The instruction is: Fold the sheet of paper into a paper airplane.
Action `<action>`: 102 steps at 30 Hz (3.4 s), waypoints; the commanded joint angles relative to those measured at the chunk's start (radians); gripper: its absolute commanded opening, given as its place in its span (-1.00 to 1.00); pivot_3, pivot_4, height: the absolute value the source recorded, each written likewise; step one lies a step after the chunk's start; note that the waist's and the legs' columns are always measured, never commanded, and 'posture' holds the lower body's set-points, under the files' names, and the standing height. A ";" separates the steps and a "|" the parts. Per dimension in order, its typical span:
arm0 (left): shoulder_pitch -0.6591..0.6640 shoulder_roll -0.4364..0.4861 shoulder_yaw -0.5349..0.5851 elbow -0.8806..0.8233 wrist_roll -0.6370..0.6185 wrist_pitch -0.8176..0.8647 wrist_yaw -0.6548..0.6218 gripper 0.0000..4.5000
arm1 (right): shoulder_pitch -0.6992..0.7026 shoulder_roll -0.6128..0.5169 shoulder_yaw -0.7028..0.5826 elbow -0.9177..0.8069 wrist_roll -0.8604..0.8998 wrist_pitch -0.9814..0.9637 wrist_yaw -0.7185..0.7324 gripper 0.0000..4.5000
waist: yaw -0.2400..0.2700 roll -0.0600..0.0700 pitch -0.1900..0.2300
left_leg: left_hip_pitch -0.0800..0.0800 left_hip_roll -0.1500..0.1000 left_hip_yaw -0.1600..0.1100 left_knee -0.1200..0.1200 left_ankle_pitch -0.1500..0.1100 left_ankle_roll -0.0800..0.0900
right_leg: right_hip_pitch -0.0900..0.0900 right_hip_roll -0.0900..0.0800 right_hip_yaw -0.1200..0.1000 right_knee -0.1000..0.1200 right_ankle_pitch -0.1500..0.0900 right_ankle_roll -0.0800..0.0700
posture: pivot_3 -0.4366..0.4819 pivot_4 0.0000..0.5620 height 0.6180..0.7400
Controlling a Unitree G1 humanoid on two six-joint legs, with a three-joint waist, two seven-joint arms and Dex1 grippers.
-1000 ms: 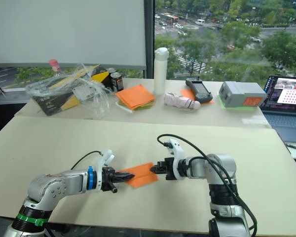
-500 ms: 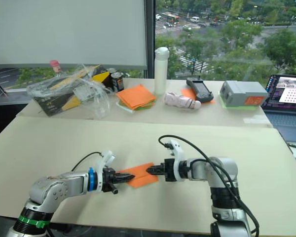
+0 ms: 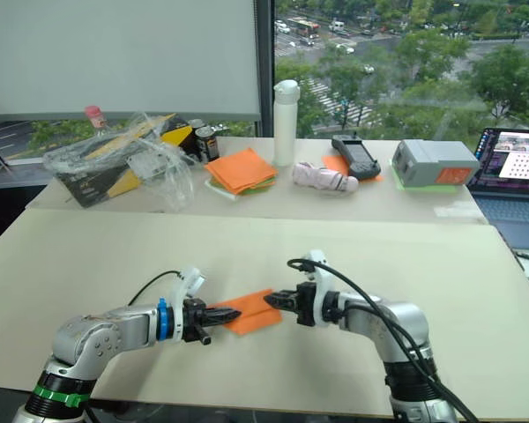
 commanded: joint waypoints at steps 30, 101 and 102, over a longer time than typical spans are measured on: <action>0.024 -0.002 0.013 -0.022 0.006 0.048 0.024 -1.00 | -0.010 0.021 0.008 -0.019 -0.028 -0.202 0.009 0.15 | -0.007 0.002 0.006 | -0.001 0.000 0.000 -0.001 0.000 0.000 | -0.002 0.000 0.000 0.000 0.000 0.000 | -0.05 -0.47 1.00; 0.053 0.005 0.034 -0.027 0.013 0.042 0.028 -1.00 | 0.067 -0.098 0.164 0.095 -0.238 -0.298 0.076 -0.98 | -0.015 0.002 0.006 | 0.002 0.000 0.000 -0.001 0.000 0.000 | 0.002 0.000 0.000 0.000 0.000 0.000 | -0.05 -0.47 1.00; 0.054 0.006 0.035 -0.028 0.012 0.042 0.027 -1.00 | 0.061 -0.092 0.157 0.100 -0.231 -0.287 0.071 -0.98 | -0.015 0.002 0.006 | 0.002 0.000 0.000 0.000 0.000 0.000 | 0.003 0.000 0.000 0.000 0.000 0.000 | -0.05 -0.47 1.00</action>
